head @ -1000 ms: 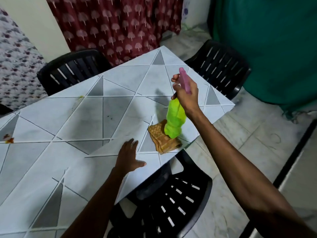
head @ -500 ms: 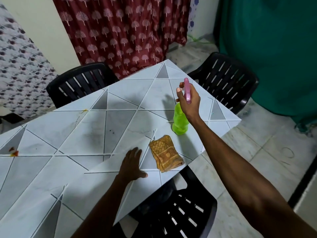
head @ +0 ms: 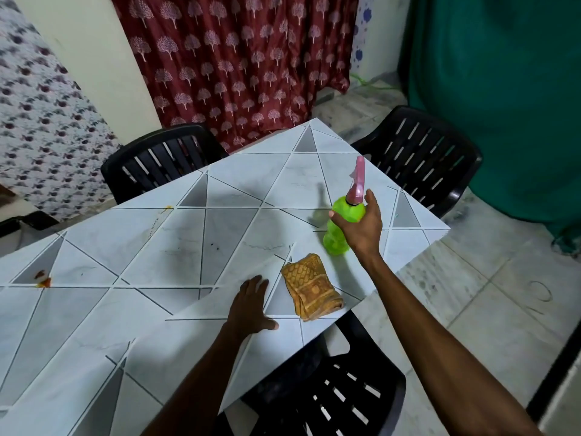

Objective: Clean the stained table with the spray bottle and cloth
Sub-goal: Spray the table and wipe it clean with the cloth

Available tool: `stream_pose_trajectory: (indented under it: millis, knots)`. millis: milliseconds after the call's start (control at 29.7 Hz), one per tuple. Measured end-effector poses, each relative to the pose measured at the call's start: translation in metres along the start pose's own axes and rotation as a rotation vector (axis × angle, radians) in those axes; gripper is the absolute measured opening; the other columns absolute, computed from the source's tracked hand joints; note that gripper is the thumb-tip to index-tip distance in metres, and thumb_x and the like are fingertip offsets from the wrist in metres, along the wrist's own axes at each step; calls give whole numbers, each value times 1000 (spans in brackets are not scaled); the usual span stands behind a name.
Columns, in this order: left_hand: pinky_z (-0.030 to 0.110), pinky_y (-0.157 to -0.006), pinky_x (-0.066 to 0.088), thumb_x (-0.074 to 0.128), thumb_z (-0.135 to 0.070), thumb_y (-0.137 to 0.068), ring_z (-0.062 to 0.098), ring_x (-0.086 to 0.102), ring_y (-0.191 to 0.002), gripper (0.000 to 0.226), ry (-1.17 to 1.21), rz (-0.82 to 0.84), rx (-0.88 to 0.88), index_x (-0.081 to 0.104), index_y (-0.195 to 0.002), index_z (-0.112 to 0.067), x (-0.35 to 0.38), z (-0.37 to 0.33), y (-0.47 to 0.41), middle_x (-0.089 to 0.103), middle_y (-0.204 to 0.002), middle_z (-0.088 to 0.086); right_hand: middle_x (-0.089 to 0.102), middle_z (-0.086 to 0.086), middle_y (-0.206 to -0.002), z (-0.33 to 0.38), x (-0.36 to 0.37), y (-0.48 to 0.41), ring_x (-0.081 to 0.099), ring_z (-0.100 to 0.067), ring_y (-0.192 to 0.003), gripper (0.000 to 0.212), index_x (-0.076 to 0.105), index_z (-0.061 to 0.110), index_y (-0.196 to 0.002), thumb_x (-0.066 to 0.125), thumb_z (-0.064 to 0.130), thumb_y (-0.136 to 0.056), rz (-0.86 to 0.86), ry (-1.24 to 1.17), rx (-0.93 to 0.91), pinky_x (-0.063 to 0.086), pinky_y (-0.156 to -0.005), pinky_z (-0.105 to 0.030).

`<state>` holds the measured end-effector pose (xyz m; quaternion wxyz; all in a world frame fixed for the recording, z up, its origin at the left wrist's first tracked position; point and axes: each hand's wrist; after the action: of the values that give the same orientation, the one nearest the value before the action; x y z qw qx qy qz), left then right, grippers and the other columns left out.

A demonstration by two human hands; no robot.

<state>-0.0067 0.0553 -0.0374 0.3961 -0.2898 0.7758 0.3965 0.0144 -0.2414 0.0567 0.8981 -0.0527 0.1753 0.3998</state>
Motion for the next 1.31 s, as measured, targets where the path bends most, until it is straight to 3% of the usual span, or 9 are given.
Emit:
stream_pose_trajectory:
  millis: [135, 236, 438, 607, 775, 944, 1045, 1214, 1315]
  knots:
    - [50, -119, 25, 71, -63, -48, 37, 14, -150, 129, 22, -6, 5, 24, -154, -6, 3, 2, 3, 17, -162, 15, 65, -9, -111, -31, 8, 65, 62, -34, -108, 41, 60, 13, -111, 80, 28, -79, -249, 30, 48, 50, -92, -43]
    - [52, -115, 33, 85, -49, -53, 38, 26, -146, 117, 23, -73, 23, 35, -149, -2, 8, 12, 9, 29, -158, 18, 72, -4, -94, -50, 24, 110, 67, -29, -96, 7, 67, 21, -90, 66, 27, -86, 19, 155, 43, 53, -84, -38]
    - [52, -104, 45, 82, -33, -67, 44, 44, -133, 85, 68, -216, -36, 51, -137, 3, 5, 36, 26, 45, -146, 24, 5, -7, -167, -84, 58, 121, 8, -39, -152, 83, 28, 35, -152, 54, 69, -82, 549, 957, -231, 24, -116, -56]
    - [52, -96, 49, 65, -40, -73, 48, 55, -120, 70, 114, -302, -66, 58, -126, 4, -3, 91, 39, 56, -133, 26, 36, -14, -153, -86, 84, 121, 46, -41, -111, 59, 46, 27, -141, 57, 43, -85, 369, 1120, -256, 45, -87, -46]
    - [47, -97, 47, 67, -37, -75, 44, 55, -116, 64, 213, -410, -121, 59, -126, 1, -29, 144, 41, 54, -133, 22, 73, -5, -102, -62, 114, 108, 68, -34, -90, 30, 67, 23, -111, 48, 27, -87, 231, 469, -147, 52, -82, -41]
    - [45, -107, 43, 56, -49, -76, 39, 49, -128, 73, 294, -452, -219, 57, -130, 0, -68, 219, 18, 52, -140, 19, 67, -4, -71, 22, 211, 104, 62, -19, -61, 17, 70, 18, -89, 58, 7, -94, 303, -242, 369, 60, -65, -31]
    - [48, -106, 44, 54, -54, -77, 41, 53, -127, 78, 218, -474, -200, 60, -126, 6, -91, 276, -5, 55, -137, 24, 63, -2, -65, 59, 286, 91, 57, -22, -57, 16, 68, 13, -90, 56, 3, -95, 327, -351, 360, 52, -55, -26]
    - [52, -117, 29, 46, -69, -78, 37, 29, -146, 96, 86, -459, -223, 42, -146, -1, -130, 367, -35, 33, -157, 17, 70, 0, -90, 72, 384, 30, 64, -25, -81, 17, 65, 23, -102, 52, 33, -97, 212, 257, -259, 52, -78, -36]
    - [48, -122, 17, 48, -74, -81, 29, 14, -152, 100, 49, -461, -164, 28, -154, -9, -129, 393, -38, 19, -164, 9, 59, -2, -132, 45, 405, -29, 54, -38, -111, 48, 58, 24, -129, 33, 46, -94, 207, 705, -379, 43, -94, -43]
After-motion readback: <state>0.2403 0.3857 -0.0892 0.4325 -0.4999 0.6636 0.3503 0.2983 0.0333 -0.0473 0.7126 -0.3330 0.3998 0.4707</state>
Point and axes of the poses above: each hand's wrist, its own y-axis away from the middle knuckle, its own x-axis out of the palm, z = x × y
